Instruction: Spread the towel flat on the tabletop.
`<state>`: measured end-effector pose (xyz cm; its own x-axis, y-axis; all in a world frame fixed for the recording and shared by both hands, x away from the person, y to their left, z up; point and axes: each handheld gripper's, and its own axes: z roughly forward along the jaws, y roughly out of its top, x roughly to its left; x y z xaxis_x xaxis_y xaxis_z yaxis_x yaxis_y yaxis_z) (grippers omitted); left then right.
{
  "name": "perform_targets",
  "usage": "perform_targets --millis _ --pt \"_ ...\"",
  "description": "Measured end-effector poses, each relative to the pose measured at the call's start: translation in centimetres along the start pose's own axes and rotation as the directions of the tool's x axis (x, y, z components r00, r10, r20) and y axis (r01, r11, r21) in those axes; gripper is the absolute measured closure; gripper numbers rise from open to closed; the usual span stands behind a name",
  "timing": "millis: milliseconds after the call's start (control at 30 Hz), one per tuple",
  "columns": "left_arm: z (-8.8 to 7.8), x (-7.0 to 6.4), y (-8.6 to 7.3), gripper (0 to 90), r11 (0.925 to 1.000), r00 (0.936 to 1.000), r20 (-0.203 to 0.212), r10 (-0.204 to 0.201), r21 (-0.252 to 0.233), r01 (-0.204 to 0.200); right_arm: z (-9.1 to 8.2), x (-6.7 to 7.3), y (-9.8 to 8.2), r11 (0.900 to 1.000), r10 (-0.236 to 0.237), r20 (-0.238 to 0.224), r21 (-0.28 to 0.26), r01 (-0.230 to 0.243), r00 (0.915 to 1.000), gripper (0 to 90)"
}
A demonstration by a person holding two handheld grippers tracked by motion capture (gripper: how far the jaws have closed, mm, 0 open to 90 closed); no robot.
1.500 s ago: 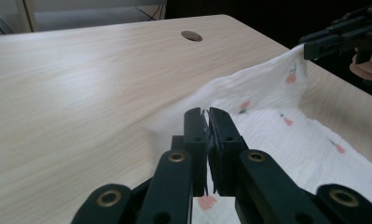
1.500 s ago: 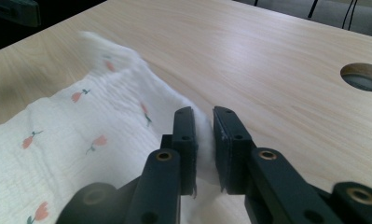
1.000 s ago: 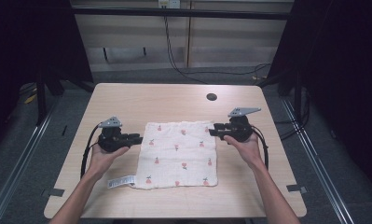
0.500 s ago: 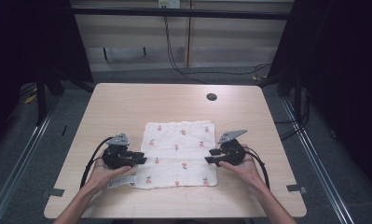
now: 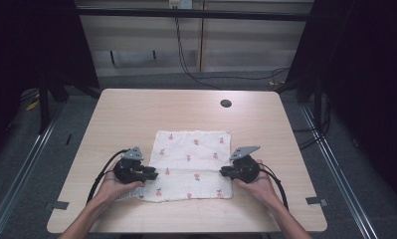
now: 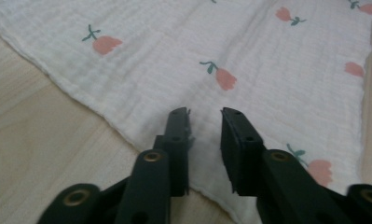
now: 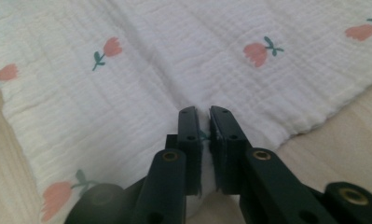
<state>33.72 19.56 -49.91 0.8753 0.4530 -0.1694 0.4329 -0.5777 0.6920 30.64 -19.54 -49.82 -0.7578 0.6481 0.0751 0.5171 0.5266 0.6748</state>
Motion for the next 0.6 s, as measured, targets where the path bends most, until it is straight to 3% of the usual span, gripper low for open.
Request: perform_targets --millis 133,367,600 --pt "-0.1 -0.1 -0.1 88.3 0.9998 0.9998 0.000 -0.019 0.005 0.019 -0.4 0.1 -0.3 1.000 0.017 -0.009 0.011 -0.017 0.9998 86.2" --pt "0.2 -1.7 -0.1 90.0 0.9998 0.9998 0.019 -0.005 0.021 0.004 -1.8 1.0 -1.7 0.999 0.024 -0.023 0.022 -0.023 0.9995 86.2" --pt "0.0 -3.7 -0.7 90.0 0.9995 0.9972 0.074 0.005 0.030 -0.008 -3.1 2.1 -3.1 0.999 0.021 -0.036 0.028 -0.020 0.9991 85.8"
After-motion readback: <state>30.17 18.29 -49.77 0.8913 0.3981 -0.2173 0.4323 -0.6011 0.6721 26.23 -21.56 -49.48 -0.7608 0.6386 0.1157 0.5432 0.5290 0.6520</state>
